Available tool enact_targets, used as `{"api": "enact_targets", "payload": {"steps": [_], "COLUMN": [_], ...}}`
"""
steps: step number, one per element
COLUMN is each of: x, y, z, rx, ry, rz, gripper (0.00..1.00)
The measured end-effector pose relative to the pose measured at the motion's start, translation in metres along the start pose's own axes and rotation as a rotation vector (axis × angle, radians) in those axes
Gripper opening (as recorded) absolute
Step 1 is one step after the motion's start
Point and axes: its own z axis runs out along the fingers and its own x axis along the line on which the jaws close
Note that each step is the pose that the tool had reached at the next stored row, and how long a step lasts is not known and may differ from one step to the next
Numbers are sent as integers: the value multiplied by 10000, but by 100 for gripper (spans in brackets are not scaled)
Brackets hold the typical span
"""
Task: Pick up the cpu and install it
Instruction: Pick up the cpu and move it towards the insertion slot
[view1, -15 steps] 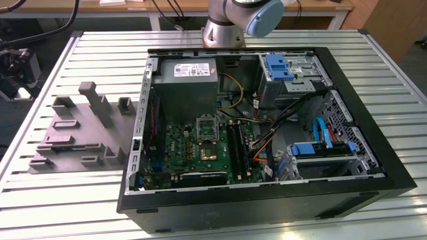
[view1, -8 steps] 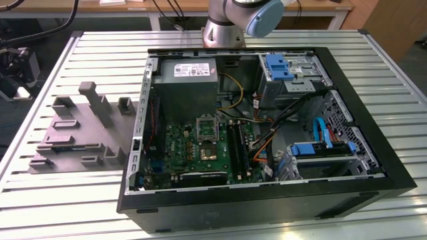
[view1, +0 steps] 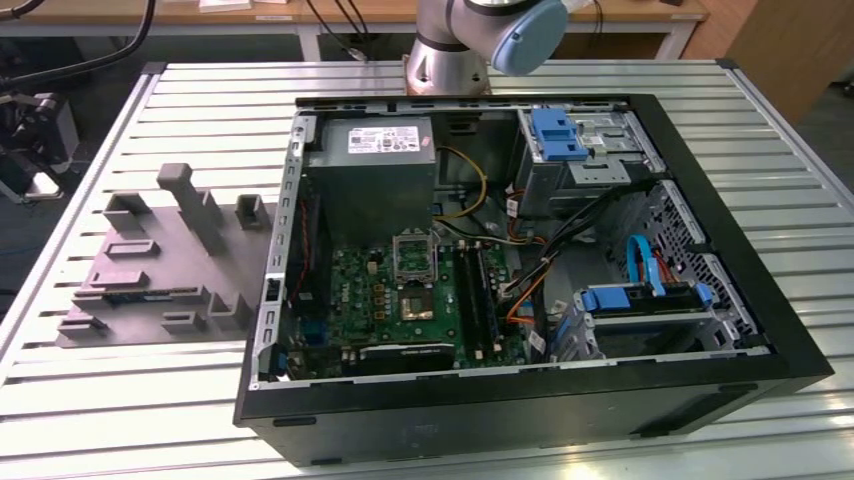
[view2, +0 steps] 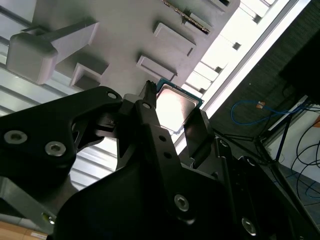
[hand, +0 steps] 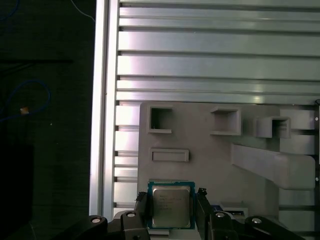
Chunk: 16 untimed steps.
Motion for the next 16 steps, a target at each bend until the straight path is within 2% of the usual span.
{"api": "enact_targets", "payload": {"steps": [16], "x": [0], "y": [2], "z": [-32], "rx": [1], "ry": [1], "rz": [0], "gripper": [47]}}
